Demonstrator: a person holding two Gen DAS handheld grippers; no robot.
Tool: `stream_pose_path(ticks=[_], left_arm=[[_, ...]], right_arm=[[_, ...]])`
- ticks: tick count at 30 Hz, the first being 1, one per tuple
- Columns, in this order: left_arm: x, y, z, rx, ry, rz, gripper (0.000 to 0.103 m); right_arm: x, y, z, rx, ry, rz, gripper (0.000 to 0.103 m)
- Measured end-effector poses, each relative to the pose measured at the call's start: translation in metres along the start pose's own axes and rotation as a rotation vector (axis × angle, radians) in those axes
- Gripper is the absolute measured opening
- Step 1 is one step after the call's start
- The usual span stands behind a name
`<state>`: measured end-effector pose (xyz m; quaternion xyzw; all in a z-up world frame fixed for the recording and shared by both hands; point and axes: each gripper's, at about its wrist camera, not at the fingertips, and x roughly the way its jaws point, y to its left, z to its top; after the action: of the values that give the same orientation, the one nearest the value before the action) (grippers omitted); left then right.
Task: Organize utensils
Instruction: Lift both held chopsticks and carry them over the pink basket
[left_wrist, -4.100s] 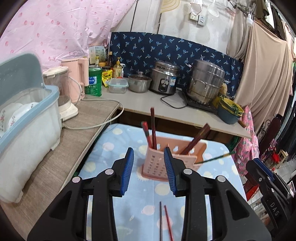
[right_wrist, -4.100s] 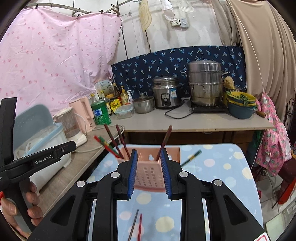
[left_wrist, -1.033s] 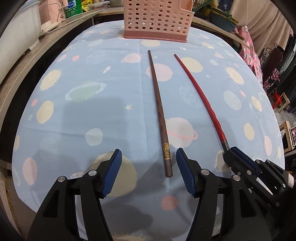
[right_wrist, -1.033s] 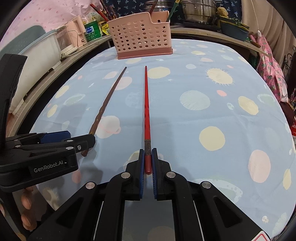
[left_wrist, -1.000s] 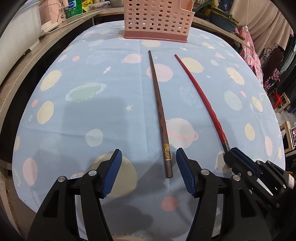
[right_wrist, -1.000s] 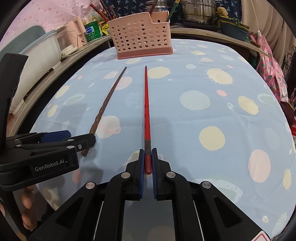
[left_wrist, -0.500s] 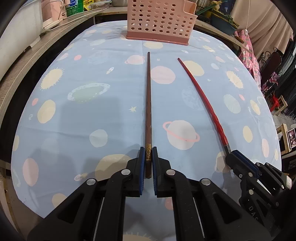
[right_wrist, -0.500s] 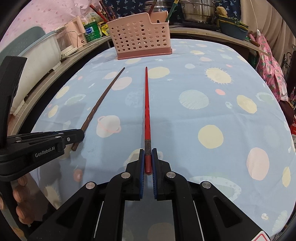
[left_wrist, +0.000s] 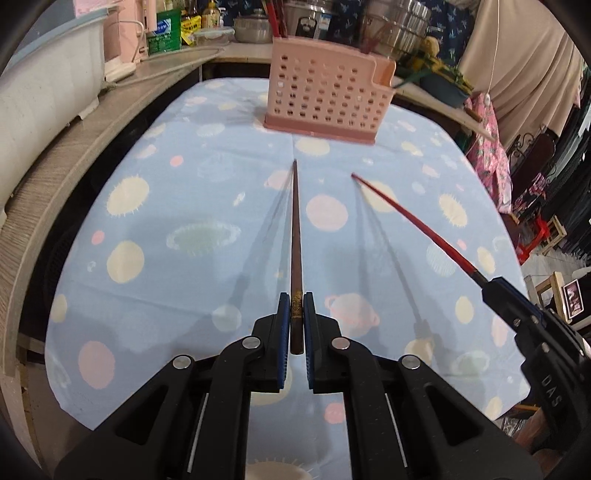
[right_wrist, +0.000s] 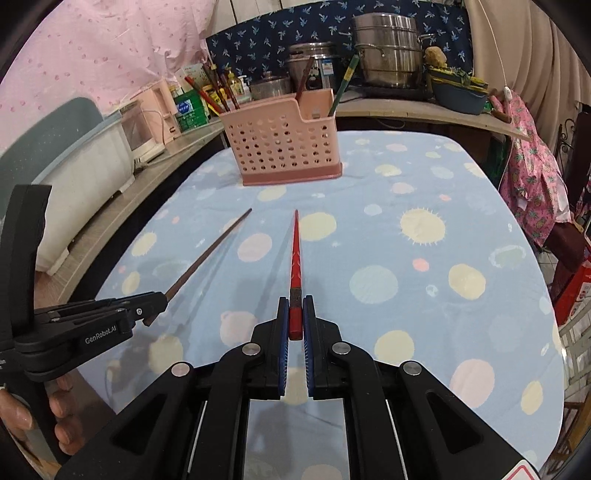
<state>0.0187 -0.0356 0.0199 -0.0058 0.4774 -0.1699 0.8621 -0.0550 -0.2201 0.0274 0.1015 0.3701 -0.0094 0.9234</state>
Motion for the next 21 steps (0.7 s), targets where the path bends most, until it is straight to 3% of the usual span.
stream_pose_path(ticks=[12, 21], left_arm=[[-0.057, 0.011, 0.078, -0.023, -0.204, 0.002, 0.007], [-0.087, 0.01, 0.147, -0.036, -0.32, -0.025, 0.007]], right_arm=[[-0.037, 0.0, 0.092, 0.006, -0.207, 0.041, 0.007], [-0.04, 0.005, 0.146, 0.016, -0.296, 0.068, 0.007]])
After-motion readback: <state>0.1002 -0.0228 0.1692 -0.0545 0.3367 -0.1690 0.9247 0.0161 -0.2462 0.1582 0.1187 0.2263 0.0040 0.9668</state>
